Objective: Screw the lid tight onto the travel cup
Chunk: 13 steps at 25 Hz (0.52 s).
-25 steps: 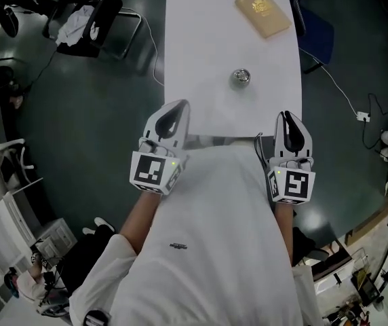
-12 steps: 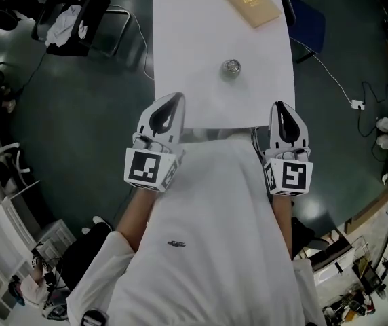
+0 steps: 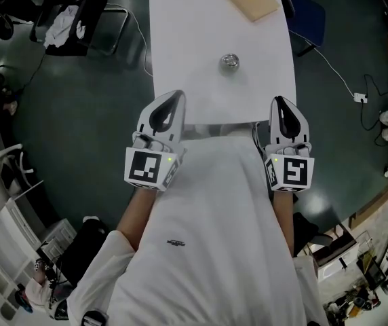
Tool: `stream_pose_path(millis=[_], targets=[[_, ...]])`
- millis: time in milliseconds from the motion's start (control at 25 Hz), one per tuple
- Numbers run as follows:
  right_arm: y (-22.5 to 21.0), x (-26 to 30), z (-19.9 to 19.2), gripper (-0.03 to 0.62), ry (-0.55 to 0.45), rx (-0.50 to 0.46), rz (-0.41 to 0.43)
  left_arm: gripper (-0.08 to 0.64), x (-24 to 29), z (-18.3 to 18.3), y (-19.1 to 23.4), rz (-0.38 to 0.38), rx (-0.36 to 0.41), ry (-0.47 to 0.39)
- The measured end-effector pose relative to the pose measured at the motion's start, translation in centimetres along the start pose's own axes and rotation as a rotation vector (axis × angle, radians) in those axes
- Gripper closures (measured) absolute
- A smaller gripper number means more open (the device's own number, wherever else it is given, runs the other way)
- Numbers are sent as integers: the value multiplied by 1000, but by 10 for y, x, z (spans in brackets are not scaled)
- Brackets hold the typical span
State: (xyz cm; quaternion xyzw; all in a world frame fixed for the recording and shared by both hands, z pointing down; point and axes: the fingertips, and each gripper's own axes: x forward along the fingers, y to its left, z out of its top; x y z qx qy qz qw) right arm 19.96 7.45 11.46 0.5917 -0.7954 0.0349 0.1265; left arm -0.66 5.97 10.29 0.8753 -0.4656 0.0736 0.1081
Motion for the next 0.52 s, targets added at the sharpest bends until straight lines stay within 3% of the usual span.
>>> stream_pose_path(millis=[520], targets=[[4,-9,-6,578,6,12,-13,557,-3,-9,-6,-18,16,8]])
